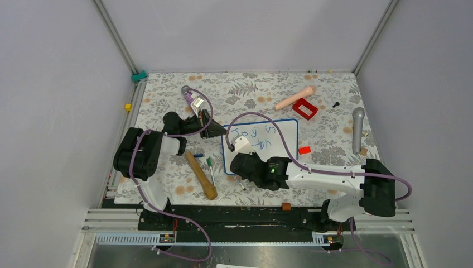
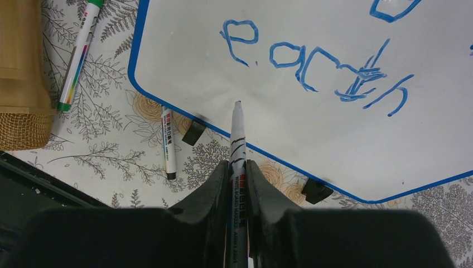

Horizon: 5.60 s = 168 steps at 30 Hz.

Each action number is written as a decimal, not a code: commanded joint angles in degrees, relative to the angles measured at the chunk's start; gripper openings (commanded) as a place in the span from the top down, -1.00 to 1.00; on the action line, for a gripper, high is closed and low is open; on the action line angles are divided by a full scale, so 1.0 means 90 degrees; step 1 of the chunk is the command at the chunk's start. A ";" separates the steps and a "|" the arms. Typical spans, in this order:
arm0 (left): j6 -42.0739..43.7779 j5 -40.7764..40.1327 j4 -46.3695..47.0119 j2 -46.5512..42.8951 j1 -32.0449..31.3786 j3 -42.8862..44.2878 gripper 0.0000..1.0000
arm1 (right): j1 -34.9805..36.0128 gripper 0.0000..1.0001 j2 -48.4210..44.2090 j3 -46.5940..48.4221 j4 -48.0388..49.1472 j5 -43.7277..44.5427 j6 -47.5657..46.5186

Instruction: Write a sentence on the whiteboard

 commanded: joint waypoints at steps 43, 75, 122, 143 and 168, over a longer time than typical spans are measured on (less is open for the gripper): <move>-0.0066 0.0095 0.0535 -0.0046 -0.0014 0.0142 1.00 | 0.0069 1.00 0.0455 0.0090 -0.0025 0.0145 0.0299; -0.0072 0.0103 0.0539 -0.0030 -0.0017 0.0160 1.00 | -0.0099 1.00 0.0609 0.0499 -0.0063 0.0452 -0.0107; -0.0071 0.0095 0.0537 -0.0044 -0.0015 0.0141 1.00 | -0.0153 1.00 0.0665 0.0578 -0.0417 0.0150 -0.0063; -0.0072 0.0095 0.0541 -0.0039 -0.0017 0.0157 1.00 | -0.0362 1.00 0.0594 0.0621 -0.0086 -0.0031 -0.0298; -0.0048 -0.0077 0.0536 0.0159 -0.0017 0.0280 1.00 | -0.0334 1.00 -0.0733 -0.0093 -0.0150 -0.0629 -0.0222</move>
